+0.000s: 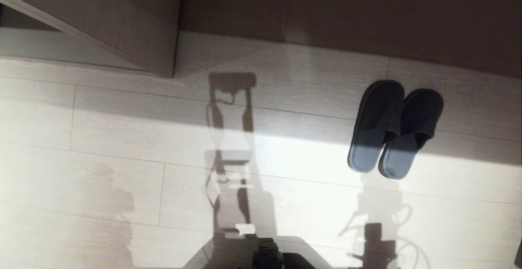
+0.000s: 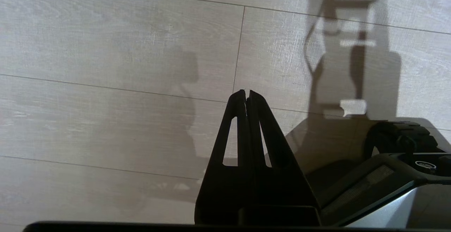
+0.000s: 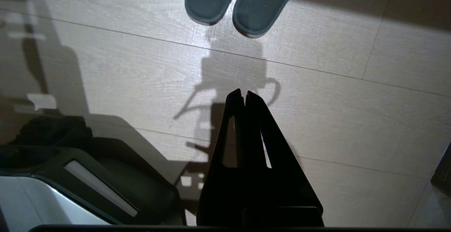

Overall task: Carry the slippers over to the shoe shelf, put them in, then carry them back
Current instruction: Pick up the slippers on the floor

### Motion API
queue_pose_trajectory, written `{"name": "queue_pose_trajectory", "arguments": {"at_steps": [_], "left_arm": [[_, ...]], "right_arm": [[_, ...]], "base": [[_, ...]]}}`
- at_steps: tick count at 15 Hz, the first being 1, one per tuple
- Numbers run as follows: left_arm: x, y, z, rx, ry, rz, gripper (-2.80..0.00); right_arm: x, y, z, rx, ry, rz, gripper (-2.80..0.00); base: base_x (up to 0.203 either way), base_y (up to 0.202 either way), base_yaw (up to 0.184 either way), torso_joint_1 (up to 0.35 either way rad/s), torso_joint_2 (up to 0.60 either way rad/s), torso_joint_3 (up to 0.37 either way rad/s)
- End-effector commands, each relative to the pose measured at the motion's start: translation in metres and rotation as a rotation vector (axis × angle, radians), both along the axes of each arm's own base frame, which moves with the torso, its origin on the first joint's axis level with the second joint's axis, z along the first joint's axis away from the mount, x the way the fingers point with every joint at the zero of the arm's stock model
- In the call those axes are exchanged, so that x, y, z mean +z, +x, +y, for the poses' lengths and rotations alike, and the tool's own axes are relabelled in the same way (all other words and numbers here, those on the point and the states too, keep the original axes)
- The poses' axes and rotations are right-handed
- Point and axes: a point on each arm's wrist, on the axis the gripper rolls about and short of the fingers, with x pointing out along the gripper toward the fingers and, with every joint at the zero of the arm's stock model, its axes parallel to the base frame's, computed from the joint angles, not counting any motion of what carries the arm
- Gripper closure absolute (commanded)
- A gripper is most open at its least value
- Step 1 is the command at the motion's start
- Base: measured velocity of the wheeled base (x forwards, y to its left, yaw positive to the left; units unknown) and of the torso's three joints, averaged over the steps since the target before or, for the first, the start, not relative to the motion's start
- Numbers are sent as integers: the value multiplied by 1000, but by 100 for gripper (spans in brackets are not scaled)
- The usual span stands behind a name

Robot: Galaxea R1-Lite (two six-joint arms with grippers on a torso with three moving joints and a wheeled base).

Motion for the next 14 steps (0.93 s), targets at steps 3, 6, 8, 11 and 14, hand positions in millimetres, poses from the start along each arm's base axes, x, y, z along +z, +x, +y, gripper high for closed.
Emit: {"name": "queue_pose_trajectory", "arguments": {"at_steps": [3, 6, 8, 11, 14], "left_arm": [[0, 0, 0, 1, 0, 0, 0], [0, 0, 0, 1, 0, 2, 0], [0, 0, 0, 2, 0, 1, 0], [0, 0, 0, 1, 0, 2, 0], [0, 0, 0, 1, 0, 2, 0]], "right_arm": [[0, 0, 0, 0, -1, 0, 0], [0, 0, 0, 4, -11, 2, 0], [0, 0, 0, 1, -11, 3, 0], [0, 0, 0, -2, -16, 3, 0], [0, 0, 0, -3, -16, 3, 0]], "base": [[0, 0, 0, 4, 3, -191], [0, 0, 0, 4, 2, -202], [0, 0, 0, 3, 3, -196], [0, 0, 0, 3, 1, -160], [0, 0, 0, 2, 1, -27]]}}
